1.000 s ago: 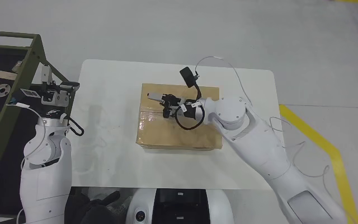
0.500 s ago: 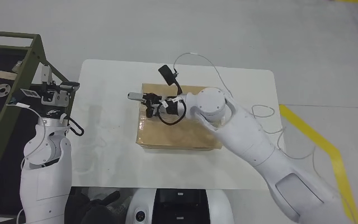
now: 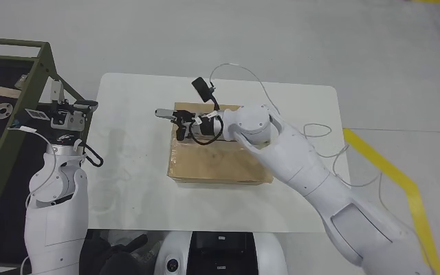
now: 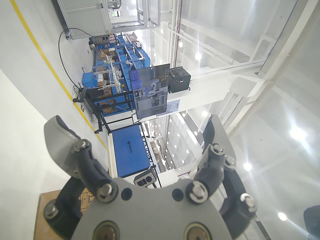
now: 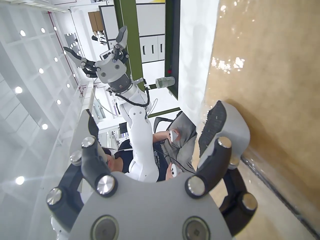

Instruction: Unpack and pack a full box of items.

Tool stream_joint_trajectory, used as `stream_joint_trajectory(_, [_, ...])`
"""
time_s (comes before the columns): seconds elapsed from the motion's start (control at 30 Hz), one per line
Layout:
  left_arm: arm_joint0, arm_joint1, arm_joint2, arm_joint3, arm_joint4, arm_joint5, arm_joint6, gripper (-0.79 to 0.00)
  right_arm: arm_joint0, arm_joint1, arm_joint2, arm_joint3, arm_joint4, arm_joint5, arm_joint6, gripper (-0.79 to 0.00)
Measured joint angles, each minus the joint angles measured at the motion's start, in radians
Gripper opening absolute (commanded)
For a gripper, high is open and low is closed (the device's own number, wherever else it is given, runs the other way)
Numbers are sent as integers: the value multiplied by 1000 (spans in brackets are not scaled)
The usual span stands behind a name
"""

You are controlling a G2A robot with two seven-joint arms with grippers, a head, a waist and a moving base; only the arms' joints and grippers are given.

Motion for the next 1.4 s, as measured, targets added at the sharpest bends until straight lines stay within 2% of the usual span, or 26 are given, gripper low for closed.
stream_joint_trajectory(0.27, [0,0,0,0,0,0,0,0,-51,28,63,-46,-61,41,10,0])
stream_joint_trajectory(0.77, [0,0,0,0,0,0,0,0,-239,117,234,-292,-259,187,0,0])
stream_joint_trajectory(0.97, [0,0,0,0,0,0,0,0,-312,143,303,-368,-300,205,-6,0])
stream_joint_trajectory(1.4, [0,0,0,0,0,0,0,0,-527,201,503,-543,-338,255,-30,0])
